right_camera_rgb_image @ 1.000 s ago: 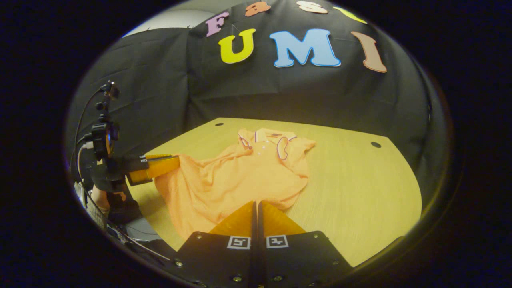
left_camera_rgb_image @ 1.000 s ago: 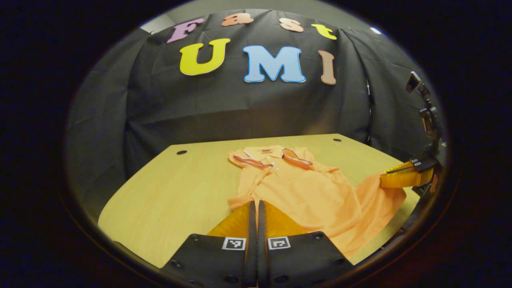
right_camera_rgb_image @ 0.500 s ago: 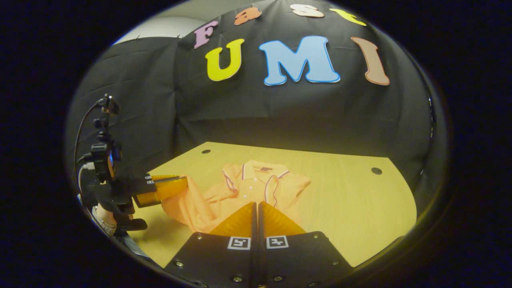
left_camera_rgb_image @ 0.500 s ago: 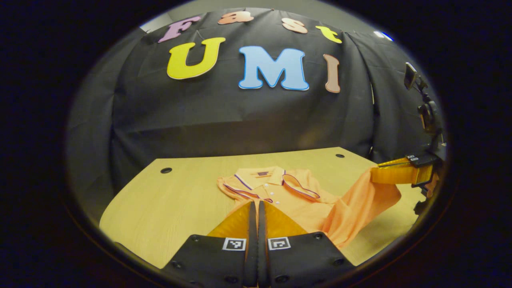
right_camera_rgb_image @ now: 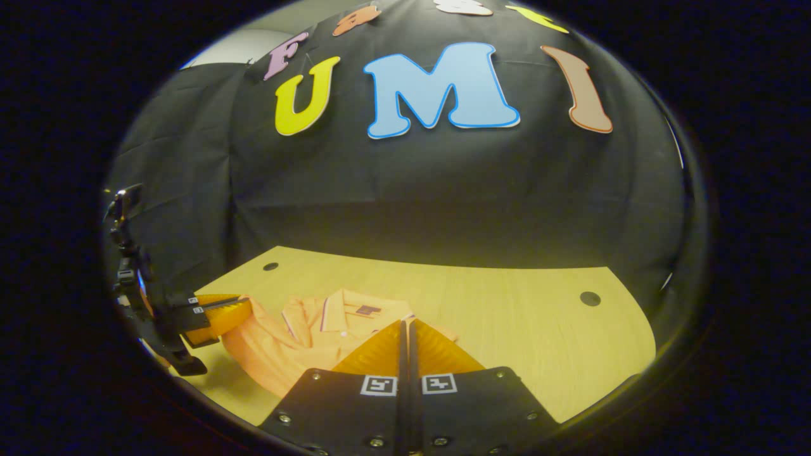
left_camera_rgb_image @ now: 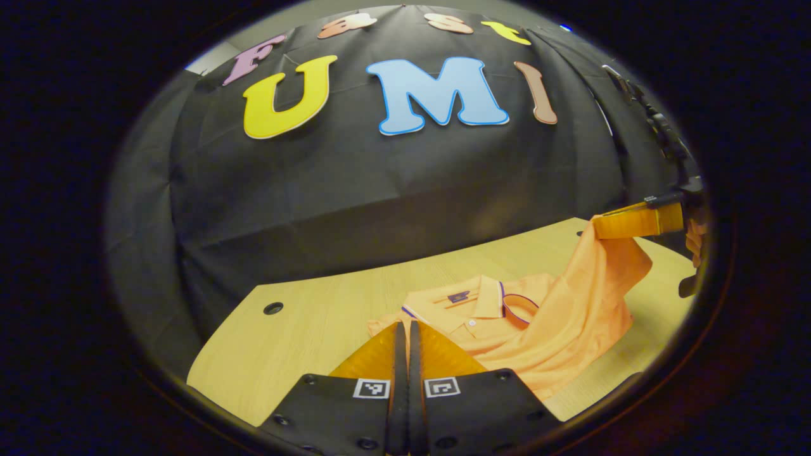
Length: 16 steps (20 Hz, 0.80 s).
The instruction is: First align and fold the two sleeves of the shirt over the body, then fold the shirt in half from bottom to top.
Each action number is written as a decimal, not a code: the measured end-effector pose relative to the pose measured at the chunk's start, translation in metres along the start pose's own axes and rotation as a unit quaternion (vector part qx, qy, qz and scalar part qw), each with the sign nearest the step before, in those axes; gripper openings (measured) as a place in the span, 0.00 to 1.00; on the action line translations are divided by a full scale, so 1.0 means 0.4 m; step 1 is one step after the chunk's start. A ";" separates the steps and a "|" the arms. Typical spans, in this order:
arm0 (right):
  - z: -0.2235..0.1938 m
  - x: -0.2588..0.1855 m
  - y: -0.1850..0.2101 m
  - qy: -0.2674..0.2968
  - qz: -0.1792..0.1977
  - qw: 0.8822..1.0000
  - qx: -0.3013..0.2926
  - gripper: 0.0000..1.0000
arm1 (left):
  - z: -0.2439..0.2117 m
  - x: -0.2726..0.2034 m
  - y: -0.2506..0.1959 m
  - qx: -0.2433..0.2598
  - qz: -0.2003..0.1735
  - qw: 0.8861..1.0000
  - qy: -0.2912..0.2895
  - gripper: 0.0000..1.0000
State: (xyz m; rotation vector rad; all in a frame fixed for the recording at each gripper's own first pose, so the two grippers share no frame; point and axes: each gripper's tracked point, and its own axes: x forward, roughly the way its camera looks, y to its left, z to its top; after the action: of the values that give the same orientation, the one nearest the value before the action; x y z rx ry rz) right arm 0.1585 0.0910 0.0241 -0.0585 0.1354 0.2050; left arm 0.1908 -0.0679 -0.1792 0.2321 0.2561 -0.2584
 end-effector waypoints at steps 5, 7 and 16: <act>-0.003 0.106 -0.047 0.000 -0.009 1.000 0.019 0.00 | 0.022 0.080 -0.007 0.028 0.001 0.999 -0.025 0.07; -0.004 0.134 -0.064 -0.003 -0.013 0.999 0.029 0.00 | 0.040 0.107 -0.006 0.035 0.004 0.999 -0.041 0.06; 0.034 0.193 -0.130 -0.042 -0.037 0.997 0.059 0.00 | 0.106 0.187 -0.030 0.064 0.002 0.994 -0.089 0.07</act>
State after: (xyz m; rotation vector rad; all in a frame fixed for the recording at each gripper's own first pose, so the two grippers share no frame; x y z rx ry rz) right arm 0.2459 0.0567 0.0291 0.0634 0.0606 0.1257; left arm 0.2666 -0.1067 -0.1622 0.3342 0.0625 -0.2890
